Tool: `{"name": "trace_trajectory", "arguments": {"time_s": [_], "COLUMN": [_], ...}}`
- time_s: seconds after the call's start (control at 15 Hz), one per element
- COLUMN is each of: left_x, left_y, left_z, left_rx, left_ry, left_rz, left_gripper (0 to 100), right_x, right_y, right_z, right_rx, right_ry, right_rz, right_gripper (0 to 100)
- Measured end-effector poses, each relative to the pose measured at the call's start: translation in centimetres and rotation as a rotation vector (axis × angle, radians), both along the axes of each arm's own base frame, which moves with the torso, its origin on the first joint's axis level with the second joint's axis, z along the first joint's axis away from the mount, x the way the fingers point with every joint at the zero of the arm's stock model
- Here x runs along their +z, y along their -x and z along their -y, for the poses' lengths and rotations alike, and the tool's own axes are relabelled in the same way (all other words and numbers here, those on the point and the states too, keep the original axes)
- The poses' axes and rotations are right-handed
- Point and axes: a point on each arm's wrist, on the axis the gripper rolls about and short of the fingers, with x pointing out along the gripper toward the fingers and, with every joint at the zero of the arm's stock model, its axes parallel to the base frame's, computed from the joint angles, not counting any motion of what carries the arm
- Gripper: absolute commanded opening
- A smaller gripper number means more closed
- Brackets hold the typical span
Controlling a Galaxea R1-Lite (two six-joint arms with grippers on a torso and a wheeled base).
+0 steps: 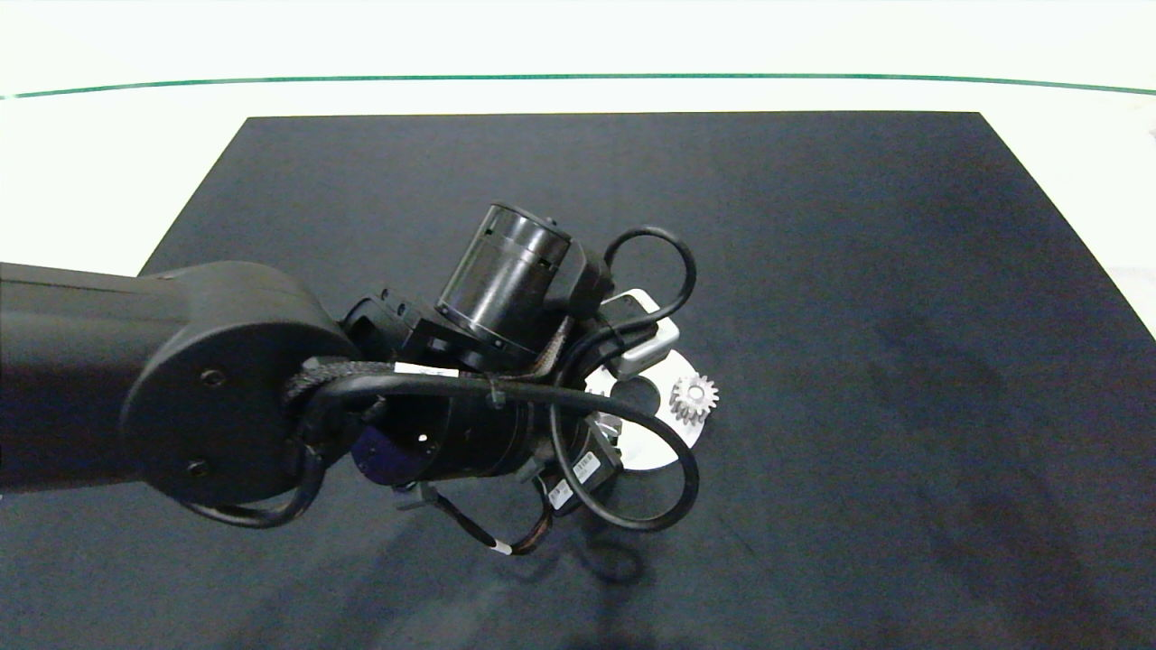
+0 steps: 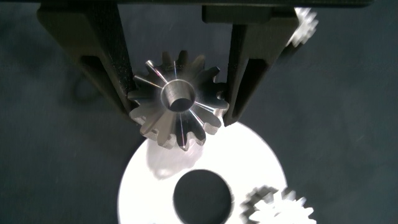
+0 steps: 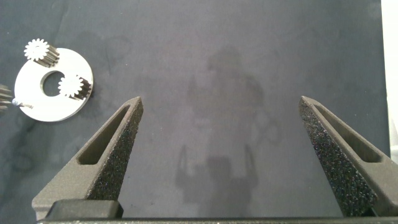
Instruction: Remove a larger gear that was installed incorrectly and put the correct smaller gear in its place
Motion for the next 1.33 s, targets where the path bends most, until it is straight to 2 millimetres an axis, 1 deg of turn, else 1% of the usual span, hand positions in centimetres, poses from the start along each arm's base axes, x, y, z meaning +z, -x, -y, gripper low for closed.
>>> {"name": "trace_trajectory", "arguments": {"time_s": [0.2,0.4,0.53,0.67,0.87,1.07,1.33], "left_x": [1.0,0.9,0.3,0.0,-0.4,-0.9,-2.7], "left_y": [0.3,0.7,0.9,0.7,0.9,1.1,2.0], "left_z": [-2.0,-4.9,-6.8,-8.7,-10.9,-12.7,-14.2], "left_rx": [0.035,0.095,0.143,0.202,0.257,0.289,0.321], "left_ry": [0.001,-0.017,-0.027,-0.011,-0.004,0.01,0.007], "left_rz": [0.001,-0.017,-0.029,-0.016,-0.031,-0.057,-0.079], "left_gripper": [28,28,28,28,28,28,28], "right_x": [0.0,0.0,-0.1,-0.2,-0.4,-0.6,-1.1], "right_y": [0.1,0.3,0.4,0.7,0.9,0.9,0.9], "right_z": [0.0,0.0,0.0,0.0,0.1,0.1,0.0], "right_rx": [-0.001,-0.002,-0.001,-0.001,-0.001,0.0,0.0], "right_ry": [0.0,-0.001,0.0,0.0,0.0,0.0,0.001], "right_rz": [0.0,0.004,0.006,0.007,0.006,0.0,-0.014], "right_gripper": [100,100,100,100,100,100,100]}}
